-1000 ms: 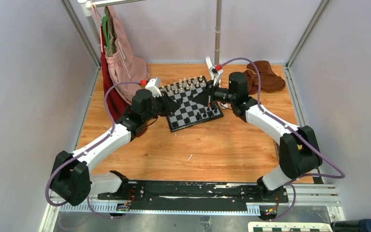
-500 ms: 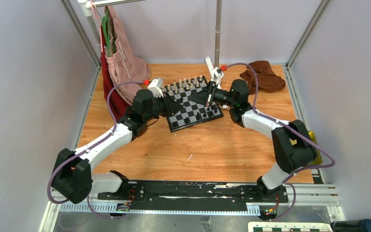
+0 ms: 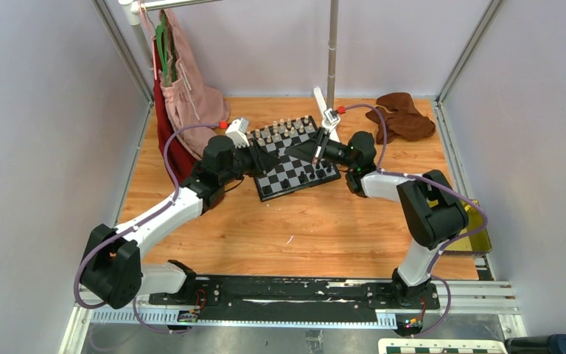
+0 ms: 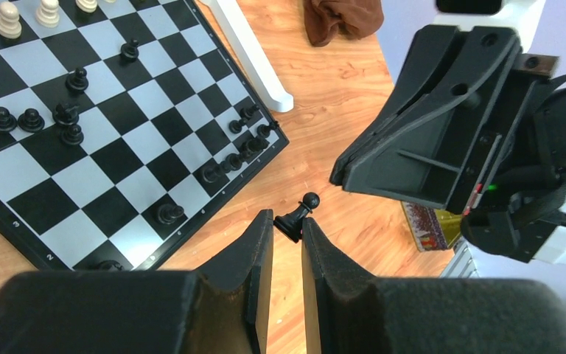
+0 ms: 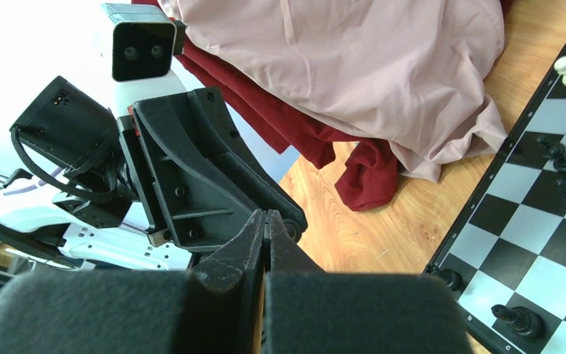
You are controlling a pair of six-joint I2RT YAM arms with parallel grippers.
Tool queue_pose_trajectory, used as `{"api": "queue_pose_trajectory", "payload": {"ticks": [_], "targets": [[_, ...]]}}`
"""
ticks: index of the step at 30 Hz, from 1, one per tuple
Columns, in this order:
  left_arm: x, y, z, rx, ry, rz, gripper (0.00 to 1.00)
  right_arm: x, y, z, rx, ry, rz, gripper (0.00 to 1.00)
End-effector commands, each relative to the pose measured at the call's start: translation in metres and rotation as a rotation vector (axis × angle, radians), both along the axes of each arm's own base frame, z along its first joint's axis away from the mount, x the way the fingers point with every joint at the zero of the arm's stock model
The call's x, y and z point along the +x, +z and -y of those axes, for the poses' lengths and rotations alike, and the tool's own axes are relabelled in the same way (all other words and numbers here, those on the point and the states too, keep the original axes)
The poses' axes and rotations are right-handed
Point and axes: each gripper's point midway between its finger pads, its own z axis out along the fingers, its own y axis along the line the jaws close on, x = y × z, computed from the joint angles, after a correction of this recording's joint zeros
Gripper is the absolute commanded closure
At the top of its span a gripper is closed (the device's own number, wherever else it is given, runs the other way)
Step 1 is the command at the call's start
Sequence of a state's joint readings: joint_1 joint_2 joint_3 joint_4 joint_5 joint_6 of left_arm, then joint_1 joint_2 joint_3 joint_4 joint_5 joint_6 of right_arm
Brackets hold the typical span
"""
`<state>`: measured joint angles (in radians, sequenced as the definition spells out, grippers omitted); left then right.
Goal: Set up the chess pieces on the board
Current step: Place the chess piece on the chessboard.
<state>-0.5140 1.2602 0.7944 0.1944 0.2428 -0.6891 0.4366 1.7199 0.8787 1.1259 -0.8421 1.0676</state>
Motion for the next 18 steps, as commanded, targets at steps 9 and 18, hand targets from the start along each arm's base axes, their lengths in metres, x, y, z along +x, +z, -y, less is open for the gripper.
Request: {"api": "queue_pose_trajectory", "payload": {"ticks": [9,18], "targets": [[0.0077,0.0204,0.0067,-0.052,0.004,0.027,1.00,-0.0020,0.0015,-0.0016,0.067,-0.020,0.025,0.93],[0.0102,0.0168,0.0040,-0.054,0.018,0.016,1.00,-0.0046,0.0032,-0.0043,0.074,-0.008,0.036,0.74]]}}
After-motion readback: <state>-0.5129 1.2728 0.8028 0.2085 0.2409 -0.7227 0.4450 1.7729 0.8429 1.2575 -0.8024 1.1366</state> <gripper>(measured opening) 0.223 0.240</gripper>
